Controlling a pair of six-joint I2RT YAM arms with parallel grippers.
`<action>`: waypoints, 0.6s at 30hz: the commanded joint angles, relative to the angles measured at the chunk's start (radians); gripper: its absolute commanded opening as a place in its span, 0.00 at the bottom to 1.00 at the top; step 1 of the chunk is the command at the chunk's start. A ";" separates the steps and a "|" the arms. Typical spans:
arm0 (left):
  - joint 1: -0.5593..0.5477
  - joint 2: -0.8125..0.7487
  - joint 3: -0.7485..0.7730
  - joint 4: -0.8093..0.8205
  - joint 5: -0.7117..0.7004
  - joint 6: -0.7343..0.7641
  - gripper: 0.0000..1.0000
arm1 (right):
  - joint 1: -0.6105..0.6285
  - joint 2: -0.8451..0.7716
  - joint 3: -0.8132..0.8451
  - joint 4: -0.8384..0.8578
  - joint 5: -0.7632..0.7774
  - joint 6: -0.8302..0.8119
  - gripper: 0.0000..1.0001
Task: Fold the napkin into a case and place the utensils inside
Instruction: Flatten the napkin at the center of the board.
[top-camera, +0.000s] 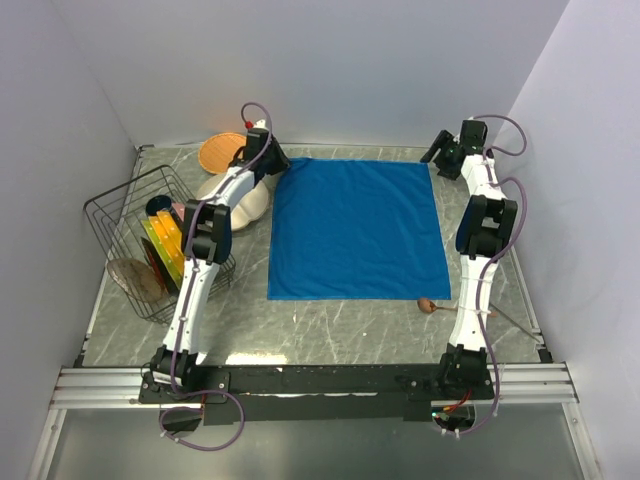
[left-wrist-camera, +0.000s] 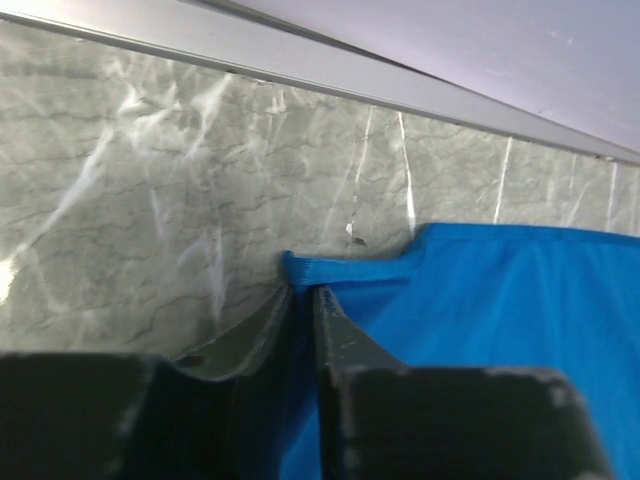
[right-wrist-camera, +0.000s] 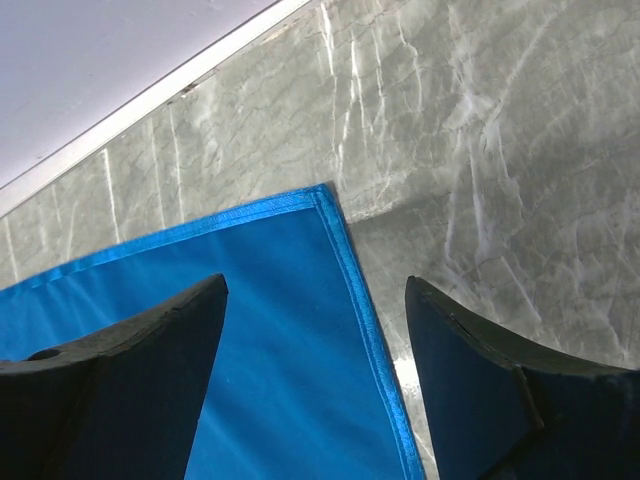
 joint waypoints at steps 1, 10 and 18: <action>-0.011 0.035 0.060 0.005 0.032 0.018 0.16 | -0.008 -0.005 0.004 0.014 -0.043 0.009 0.79; -0.034 -0.098 -0.072 0.191 0.110 0.240 0.01 | -0.008 -0.066 -0.024 0.020 -0.143 0.007 0.73; -0.068 -0.299 -0.290 0.251 0.365 0.521 0.01 | -0.015 -0.172 -0.099 -0.005 -0.178 -0.100 0.76</action>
